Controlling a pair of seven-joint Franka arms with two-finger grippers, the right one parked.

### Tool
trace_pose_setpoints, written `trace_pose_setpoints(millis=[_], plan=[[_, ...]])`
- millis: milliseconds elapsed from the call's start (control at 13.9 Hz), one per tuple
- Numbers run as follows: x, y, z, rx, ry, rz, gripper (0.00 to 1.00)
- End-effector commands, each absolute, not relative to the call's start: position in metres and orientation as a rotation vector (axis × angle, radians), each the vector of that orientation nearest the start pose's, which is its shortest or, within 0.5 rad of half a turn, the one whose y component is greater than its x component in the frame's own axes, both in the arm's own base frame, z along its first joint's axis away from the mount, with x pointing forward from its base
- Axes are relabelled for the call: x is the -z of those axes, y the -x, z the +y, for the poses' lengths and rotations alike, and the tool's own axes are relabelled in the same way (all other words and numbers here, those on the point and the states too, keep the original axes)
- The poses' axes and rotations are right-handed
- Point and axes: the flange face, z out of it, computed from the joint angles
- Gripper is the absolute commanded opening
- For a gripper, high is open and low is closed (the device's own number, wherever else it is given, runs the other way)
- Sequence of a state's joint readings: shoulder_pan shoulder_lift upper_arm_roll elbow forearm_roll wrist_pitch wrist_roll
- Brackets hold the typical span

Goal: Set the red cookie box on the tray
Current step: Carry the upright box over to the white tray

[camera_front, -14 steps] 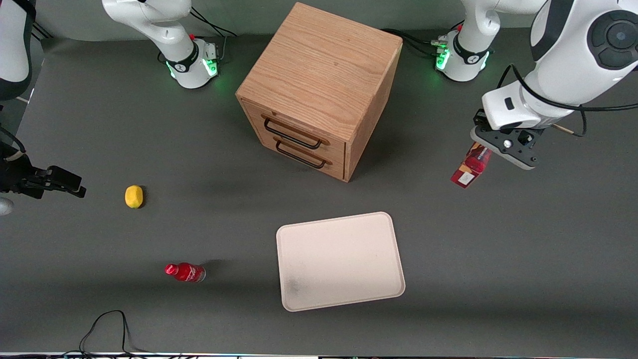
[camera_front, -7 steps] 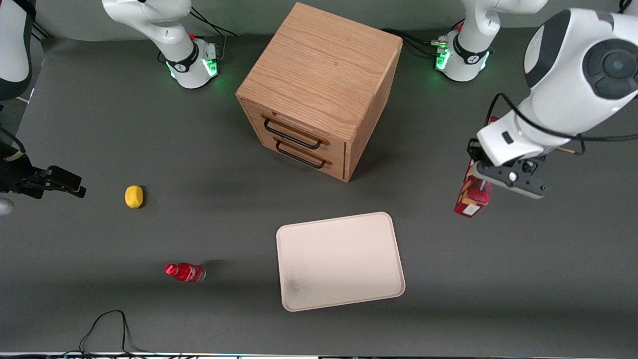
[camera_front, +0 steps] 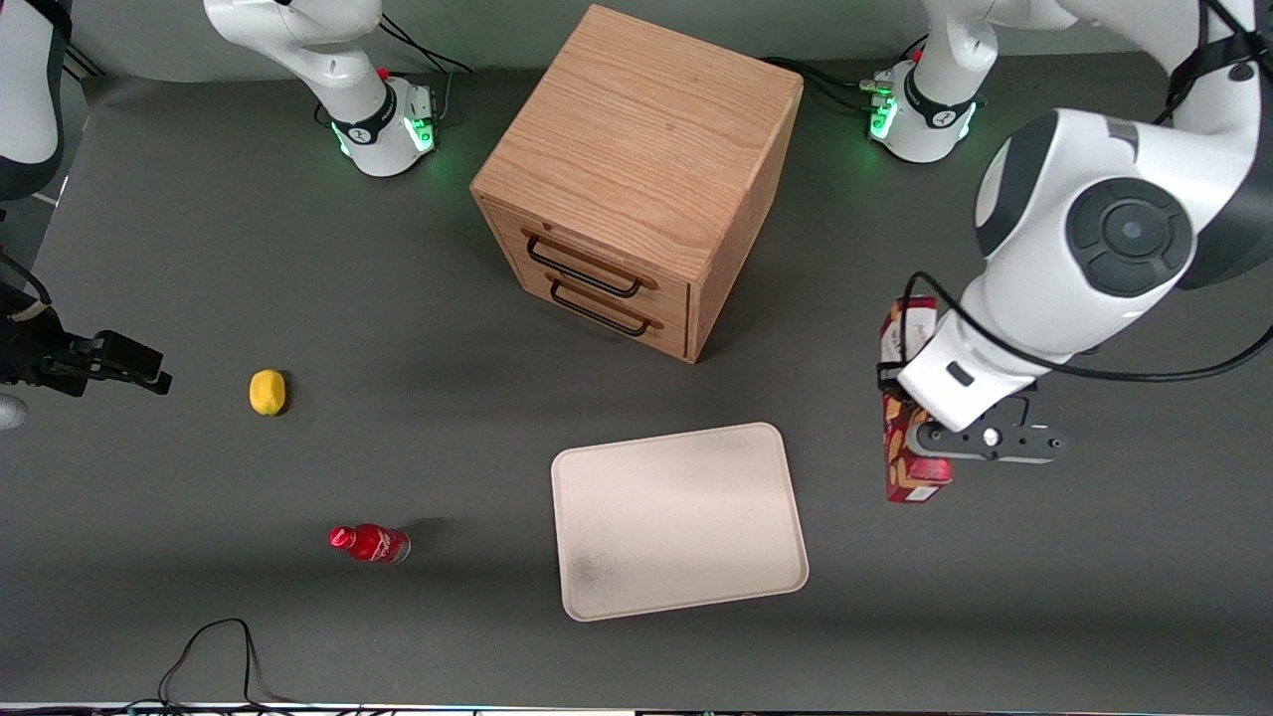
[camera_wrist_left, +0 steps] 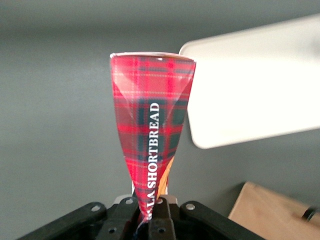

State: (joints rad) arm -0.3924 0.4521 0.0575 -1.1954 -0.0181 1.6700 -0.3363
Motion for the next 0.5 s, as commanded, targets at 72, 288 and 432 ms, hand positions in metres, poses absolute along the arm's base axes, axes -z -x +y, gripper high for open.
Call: trace_pose_setpoints(millis=[72, 288, 432], plan=[[-0.537, -0.662, -0.279, 0.097, 3.174, -0.219, 0.0], [-0.533, -0.662, -0.302, 0.084, 3.224, -0.266, 0.0], [-0.529, -0.662, -0.306, 0.077, 3.222, -0.26, 0.0]])
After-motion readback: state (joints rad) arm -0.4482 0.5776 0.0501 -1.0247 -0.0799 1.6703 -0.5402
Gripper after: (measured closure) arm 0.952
